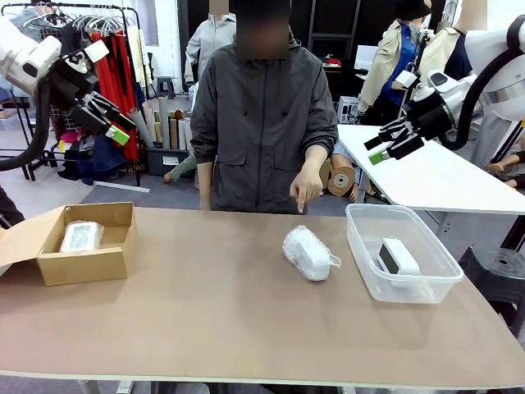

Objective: Separate and place wrapped and unwrapped clocks.
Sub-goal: Pick up the Digital clock indicated by the person.

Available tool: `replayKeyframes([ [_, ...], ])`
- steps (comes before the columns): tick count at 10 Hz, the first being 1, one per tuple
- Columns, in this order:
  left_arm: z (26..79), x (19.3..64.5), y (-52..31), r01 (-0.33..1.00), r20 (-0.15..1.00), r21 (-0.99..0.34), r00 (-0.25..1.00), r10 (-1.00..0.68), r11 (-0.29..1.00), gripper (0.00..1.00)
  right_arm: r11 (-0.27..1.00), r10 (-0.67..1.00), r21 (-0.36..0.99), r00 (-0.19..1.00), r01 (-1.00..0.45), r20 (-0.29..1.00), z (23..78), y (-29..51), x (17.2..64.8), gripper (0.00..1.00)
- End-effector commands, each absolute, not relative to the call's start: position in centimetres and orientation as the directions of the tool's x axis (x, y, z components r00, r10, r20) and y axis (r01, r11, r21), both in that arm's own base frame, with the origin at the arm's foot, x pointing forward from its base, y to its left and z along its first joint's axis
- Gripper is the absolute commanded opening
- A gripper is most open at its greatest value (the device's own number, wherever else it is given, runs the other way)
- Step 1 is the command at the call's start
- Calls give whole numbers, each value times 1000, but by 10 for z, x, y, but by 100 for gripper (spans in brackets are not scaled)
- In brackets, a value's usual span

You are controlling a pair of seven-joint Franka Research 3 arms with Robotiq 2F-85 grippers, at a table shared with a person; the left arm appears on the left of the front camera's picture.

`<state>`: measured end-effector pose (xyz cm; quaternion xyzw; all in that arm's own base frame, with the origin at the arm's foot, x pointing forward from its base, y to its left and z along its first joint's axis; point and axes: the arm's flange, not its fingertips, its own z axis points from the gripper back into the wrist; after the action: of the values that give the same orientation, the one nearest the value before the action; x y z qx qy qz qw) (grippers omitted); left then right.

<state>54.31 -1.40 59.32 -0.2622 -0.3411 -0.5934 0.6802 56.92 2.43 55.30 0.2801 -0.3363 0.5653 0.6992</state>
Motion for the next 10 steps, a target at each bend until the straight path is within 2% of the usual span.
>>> replayKeyframes([
  [1, 593, 541, -14, 987, 776, 54, 52, -629, 149, 100, 199, 603, 9, 130, -980, 787, 554, 24, 569, 100],
  [10, 593, 541, -14, 987, 776, 54, 52, -629, 149, 100, 199, 603, 9, 130, -980, 787, 554, 24, 569, 100],
])
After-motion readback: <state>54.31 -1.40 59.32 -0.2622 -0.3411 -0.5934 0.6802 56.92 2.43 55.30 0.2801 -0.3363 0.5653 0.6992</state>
